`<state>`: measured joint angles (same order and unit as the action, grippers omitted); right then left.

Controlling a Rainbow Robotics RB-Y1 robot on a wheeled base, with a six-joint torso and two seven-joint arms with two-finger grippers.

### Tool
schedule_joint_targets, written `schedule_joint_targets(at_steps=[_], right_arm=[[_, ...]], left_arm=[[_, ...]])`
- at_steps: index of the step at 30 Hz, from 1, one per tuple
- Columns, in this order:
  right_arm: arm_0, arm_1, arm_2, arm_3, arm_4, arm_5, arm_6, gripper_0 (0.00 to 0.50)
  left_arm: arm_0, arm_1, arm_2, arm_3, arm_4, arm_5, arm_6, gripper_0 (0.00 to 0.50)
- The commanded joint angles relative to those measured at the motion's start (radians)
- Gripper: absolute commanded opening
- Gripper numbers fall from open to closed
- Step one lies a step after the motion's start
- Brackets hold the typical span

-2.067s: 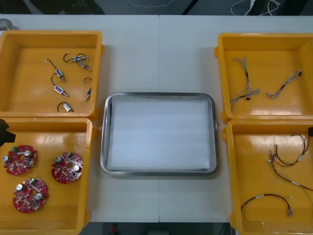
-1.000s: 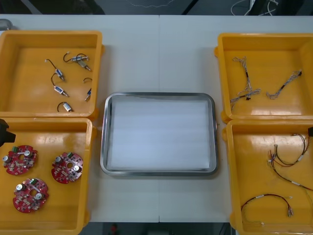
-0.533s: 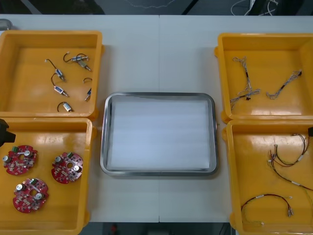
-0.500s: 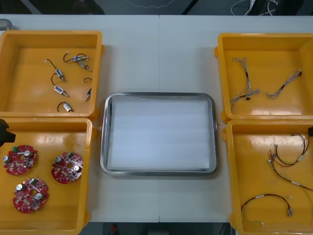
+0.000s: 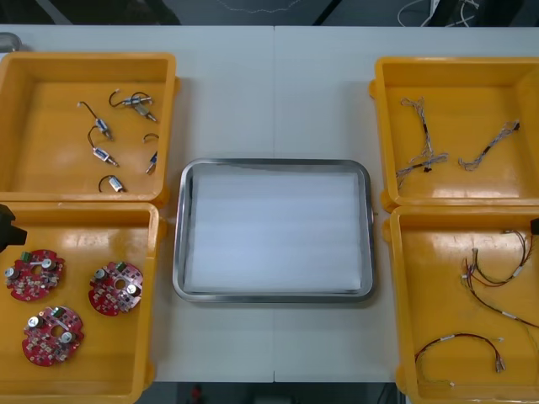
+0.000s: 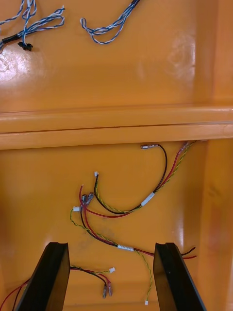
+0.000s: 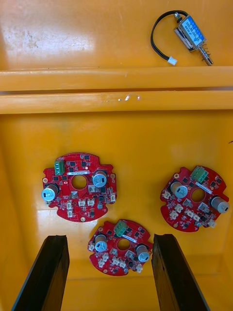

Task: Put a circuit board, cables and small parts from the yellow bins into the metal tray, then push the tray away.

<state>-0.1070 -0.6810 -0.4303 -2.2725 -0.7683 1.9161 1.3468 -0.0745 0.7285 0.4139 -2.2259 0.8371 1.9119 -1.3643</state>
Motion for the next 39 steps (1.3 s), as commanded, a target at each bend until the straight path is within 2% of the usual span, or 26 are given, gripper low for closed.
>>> schedule_joint_targets(at_steps=[1,12,15,21,26,29,34,39], right_arm=[[-0.019,-0.037,0.001,-0.028,-0.008,0.004,0.041,0.500],[-0.011,-0.023,0.007,-0.010,-0.006,0.004,0.035,0.500],[-0.011,-0.022,0.008,-0.010,0.010,0.004,0.025,0.500],[0.004,0.028,0.005,-0.010,0.092,0.004,-0.009,0.500],[0.035,0.066,0.005,-0.008,0.132,0.004,-0.124,0.500],[0.050,0.084,0.005,0.007,0.132,0.004,-0.193,0.500],[0.069,0.104,0.008,0.061,0.126,0.004,-0.302,0.500],[0.087,0.124,0.018,0.108,0.138,-0.071,-0.402,0.500]], left_arm=[[0.004,-0.044,-0.029,0.015,-0.016,0.008,0.053,0.500],[0.009,-0.046,-0.109,0.101,-0.056,-0.017,0.039,0.500],[0.009,-0.046,-0.122,0.134,-0.067,-0.054,0.013,0.500],[0.010,-0.047,-0.146,0.198,-0.081,-0.131,-0.035,0.500],[0.010,-0.047,-0.187,0.207,-0.136,-0.175,-0.036,0.500],[0.010,-0.047,-0.211,0.226,-0.161,-0.209,-0.038,0.500],[0.010,-0.047,-0.234,0.282,-0.165,-0.277,-0.045,0.500],[0.010,-0.046,-0.264,0.327,-0.174,-0.329,-0.055,0.500]])
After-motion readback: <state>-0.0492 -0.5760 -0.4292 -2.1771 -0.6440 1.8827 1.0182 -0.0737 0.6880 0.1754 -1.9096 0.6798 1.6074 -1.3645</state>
